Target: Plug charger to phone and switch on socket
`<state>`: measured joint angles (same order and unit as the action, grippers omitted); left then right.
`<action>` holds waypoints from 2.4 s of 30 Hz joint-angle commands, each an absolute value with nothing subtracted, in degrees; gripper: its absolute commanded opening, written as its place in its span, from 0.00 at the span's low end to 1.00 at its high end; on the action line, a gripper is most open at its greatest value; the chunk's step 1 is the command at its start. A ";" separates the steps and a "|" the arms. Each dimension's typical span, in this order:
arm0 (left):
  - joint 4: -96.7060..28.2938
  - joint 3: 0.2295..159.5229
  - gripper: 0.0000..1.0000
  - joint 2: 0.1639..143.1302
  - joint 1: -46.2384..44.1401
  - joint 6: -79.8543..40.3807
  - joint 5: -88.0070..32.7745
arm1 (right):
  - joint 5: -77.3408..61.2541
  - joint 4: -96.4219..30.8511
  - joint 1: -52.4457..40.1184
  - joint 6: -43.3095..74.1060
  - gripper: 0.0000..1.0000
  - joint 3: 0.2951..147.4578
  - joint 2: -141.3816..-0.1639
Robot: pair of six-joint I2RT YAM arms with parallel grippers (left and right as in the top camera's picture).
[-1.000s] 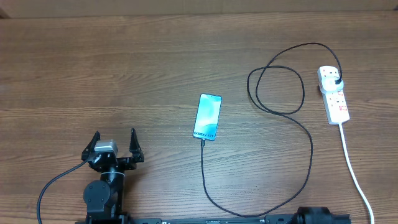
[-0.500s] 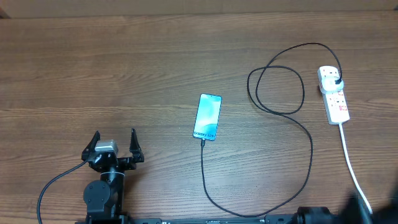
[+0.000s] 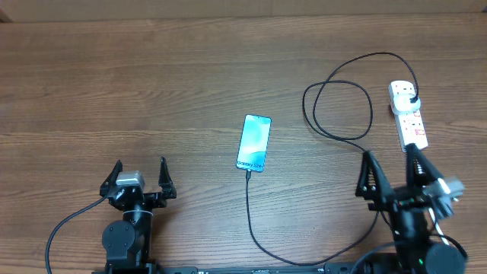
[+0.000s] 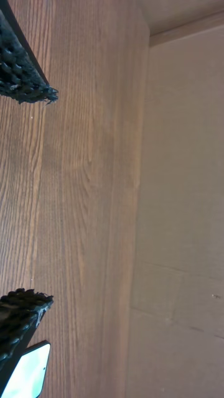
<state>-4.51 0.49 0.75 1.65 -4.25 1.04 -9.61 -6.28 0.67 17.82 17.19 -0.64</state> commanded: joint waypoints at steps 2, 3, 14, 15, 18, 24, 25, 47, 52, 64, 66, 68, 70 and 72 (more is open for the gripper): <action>-4.45 0.27 1.00 0.25 2.00 -3.38 0.40 | -9.04 -1.63 0.38 17.80 1.00 10.68 -0.38; -4.45 0.27 0.99 0.25 2.00 -3.38 0.43 | -9.04 -0.71 0.38 17.80 1.00 9.47 -0.38; -4.45 0.27 1.00 0.25 2.00 -3.38 0.43 | -9.02 2.94 0.38 17.78 1.00 0.43 -0.49; -4.45 0.27 0.99 0.25 2.00 -3.38 0.43 | -8.99 2.76 0.38 17.76 1.00 0.45 -0.49; -4.45 0.27 1.00 0.25 2.00 -3.38 0.43 | -8.99 -0.08 0.38 17.74 1.00 0.45 -0.49; -4.45 0.27 0.99 0.25 2.00 -3.38 0.43 | -8.05 -3.97 0.38 17.54 1.00 0.45 -2.55; -4.45 0.27 1.00 0.25 2.00 -3.38 0.43 | -7.07 -4.01 0.38 17.54 1.00 0.45 -2.61; -4.43 0.27 1.00 0.25 2.00 -3.38 0.43 | -6.68 -4.19 0.38 17.56 1.00 0.47 -2.66; -4.45 0.27 1.00 0.25 2.00 -3.38 0.43 | -6.02 -4.32 0.12 17.56 1.00 0.47 -2.57; -4.45 0.27 0.99 0.25 2.00 -3.38 0.43 | -6.07 -4.40 0.05 3.97 1.00 0.47 -2.50; -4.45 0.27 1.00 0.25 2.00 -3.38 0.43 | -6.04 -4.43 0.05 0.71 1.00 0.45 -1.76; -4.45 0.27 1.00 0.25 2.00 -3.38 0.43 | -6.04 -4.27 0.16 -2.04 1.00 0.45 -0.03; -4.45 0.27 1.00 0.25 2.00 -3.38 0.43 | -6.09 -4.45 0.38 -2.87 1.00 0.45 -0.16; -4.45 0.27 1.00 0.25 2.00 -3.38 0.43 | -6.02 -4.40 0.45 -2.87 1.00 0.45 -0.16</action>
